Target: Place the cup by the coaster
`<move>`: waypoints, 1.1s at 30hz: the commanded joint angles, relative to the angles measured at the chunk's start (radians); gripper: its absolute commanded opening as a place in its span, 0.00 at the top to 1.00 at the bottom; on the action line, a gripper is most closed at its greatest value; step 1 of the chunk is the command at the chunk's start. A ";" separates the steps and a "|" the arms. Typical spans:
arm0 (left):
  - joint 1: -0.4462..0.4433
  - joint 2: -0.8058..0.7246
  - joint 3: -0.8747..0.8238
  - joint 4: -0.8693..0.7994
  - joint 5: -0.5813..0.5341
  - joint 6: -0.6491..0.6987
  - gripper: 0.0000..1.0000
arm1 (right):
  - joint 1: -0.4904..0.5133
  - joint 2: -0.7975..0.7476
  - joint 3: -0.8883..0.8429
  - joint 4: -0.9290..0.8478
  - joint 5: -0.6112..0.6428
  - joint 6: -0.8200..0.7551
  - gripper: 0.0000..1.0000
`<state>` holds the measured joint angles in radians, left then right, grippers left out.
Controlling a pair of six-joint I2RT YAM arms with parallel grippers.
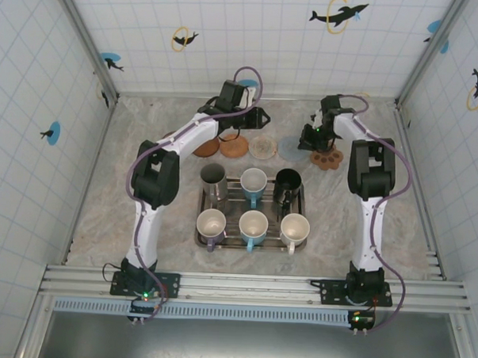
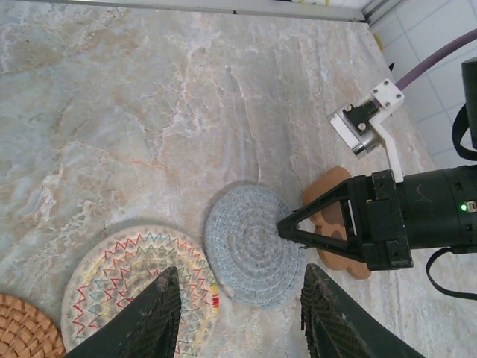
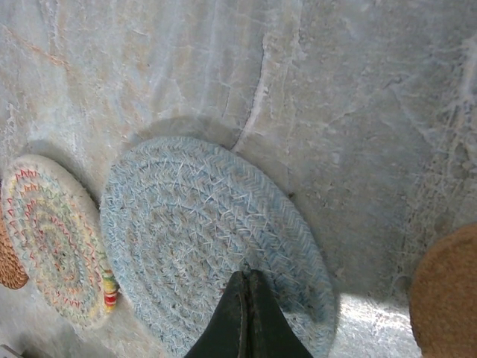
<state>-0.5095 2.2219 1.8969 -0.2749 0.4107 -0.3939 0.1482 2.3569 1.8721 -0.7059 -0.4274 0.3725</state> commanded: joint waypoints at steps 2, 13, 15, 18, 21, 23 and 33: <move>0.009 -0.051 -0.010 0.014 -0.013 0.002 0.55 | -0.004 -0.040 -0.036 -0.034 0.022 -0.010 1.00; 0.009 -0.082 -0.039 0.024 -0.027 0.006 0.55 | -0.006 -0.038 -0.007 -0.027 -0.007 0.003 0.97; 0.009 -0.091 -0.045 0.026 -0.030 0.007 0.55 | -0.006 -0.047 -0.001 -0.029 -0.008 0.005 0.94; 0.009 -0.102 -0.050 0.030 -0.030 0.008 0.55 | -0.007 -0.060 0.013 -0.023 -0.021 0.012 0.86; 0.009 -0.115 -0.061 0.043 -0.030 0.008 0.55 | -0.016 -0.069 0.037 -0.006 -0.082 0.021 0.70; 0.009 -0.127 -0.077 0.058 -0.030 0.006 0.55 | -0.025 -0.080 0.042 0.022 -0.109 0.044 0.66; 0.009 -0.184 -0.136 0.074 -0.034 0.010 0.55 | -0.089 -0.155 0.099 0.029 -0.112 0.060 0.58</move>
<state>-0.5095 2.0937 1.7859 -0.2199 0.3813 -0.3935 0.0879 2.3005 1.9072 -0.6662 -0.5488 0.4400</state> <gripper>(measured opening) 0.451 0.416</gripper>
